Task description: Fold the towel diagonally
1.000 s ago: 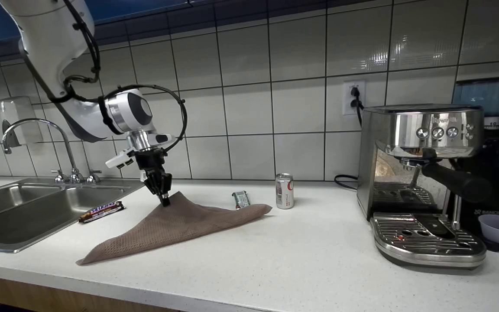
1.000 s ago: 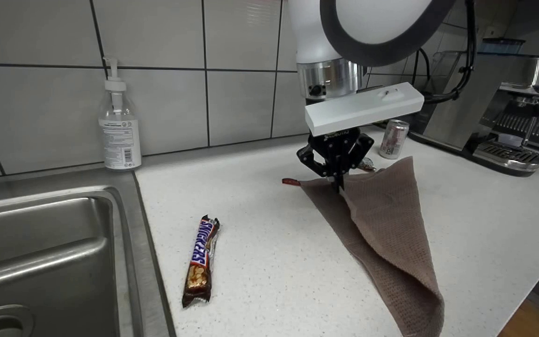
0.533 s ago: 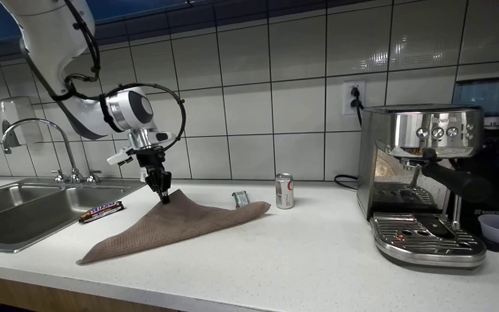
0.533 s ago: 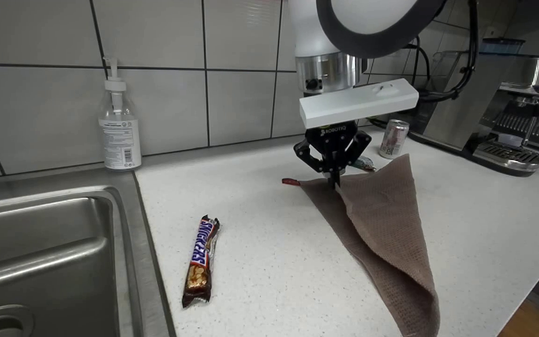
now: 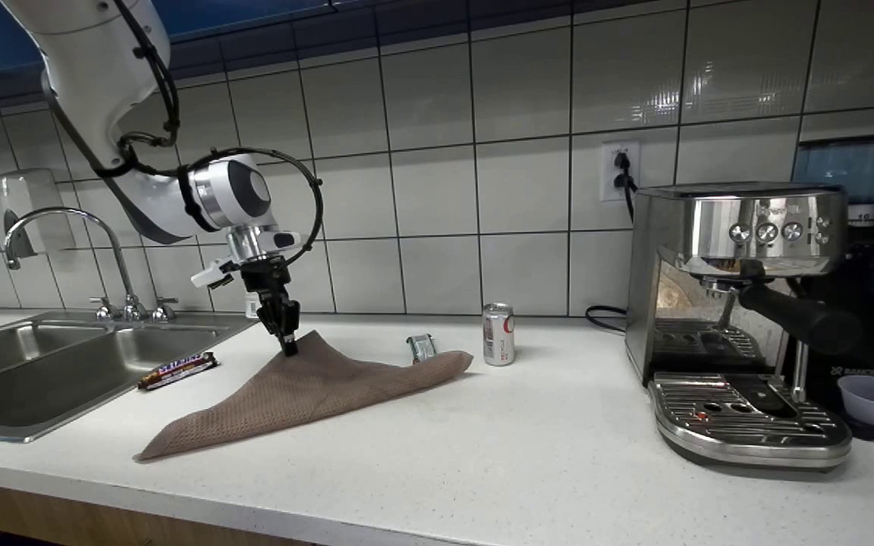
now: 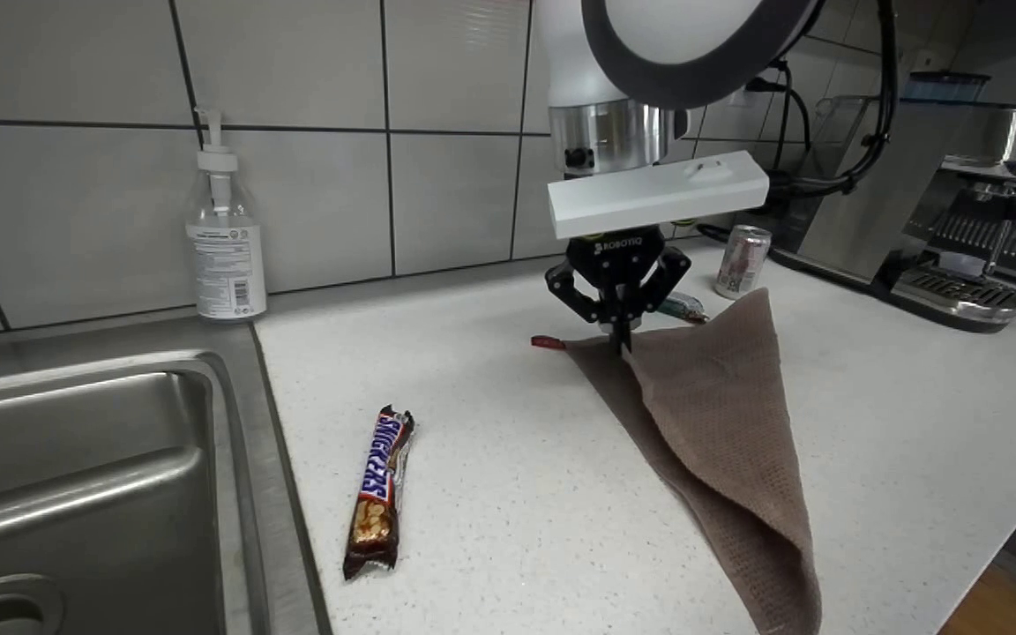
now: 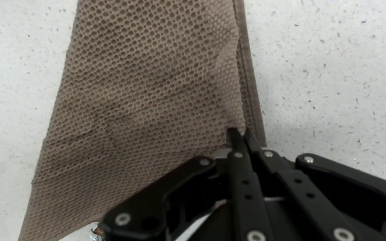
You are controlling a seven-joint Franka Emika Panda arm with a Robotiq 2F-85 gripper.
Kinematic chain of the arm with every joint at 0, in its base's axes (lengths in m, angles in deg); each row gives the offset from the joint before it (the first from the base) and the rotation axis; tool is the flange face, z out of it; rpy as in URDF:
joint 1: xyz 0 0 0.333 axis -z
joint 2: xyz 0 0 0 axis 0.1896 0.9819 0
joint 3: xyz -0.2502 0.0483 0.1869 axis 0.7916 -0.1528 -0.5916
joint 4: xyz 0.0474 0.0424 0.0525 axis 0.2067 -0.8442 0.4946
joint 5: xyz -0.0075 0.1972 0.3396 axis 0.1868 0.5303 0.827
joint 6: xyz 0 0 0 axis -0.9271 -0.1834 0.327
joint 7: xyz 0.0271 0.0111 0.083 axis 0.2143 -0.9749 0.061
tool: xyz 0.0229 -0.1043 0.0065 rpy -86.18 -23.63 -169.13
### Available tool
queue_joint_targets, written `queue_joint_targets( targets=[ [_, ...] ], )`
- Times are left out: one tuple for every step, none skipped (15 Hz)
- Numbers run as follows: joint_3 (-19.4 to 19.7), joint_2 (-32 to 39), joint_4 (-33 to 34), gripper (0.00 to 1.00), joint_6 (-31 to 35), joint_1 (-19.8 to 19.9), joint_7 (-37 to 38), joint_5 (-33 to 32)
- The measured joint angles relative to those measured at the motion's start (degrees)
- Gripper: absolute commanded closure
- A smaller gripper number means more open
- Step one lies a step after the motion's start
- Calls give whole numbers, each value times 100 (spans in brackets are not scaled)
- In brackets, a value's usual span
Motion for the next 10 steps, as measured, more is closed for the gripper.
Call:
queue_joint_targets(
  targets=[
    [0, 24, 30, 99, 0, -2, 32, 9],
    [0, 44, 61, 99, -1, -4, 58, 12],
    [0, 59, 89, 99, -2, -5, 79, 15],
    [0, 73, 115, 99, -4, -7, 91, 19],
    [0, 86, 138, 99, -5, -8, 100, 24],
    [0, 97, 159, 99, -5, -9, 108, 36],
    [1, 111, 184, 99, -5, -11, 109, 69],
    [1, 126, 211, 99, -7, -13, 109, 103],
    [1, 144, 243, 99, -7, -18, 111, 129],
    [1, 163, 272, 99, -7, -23, 115, 151]
  ],
)
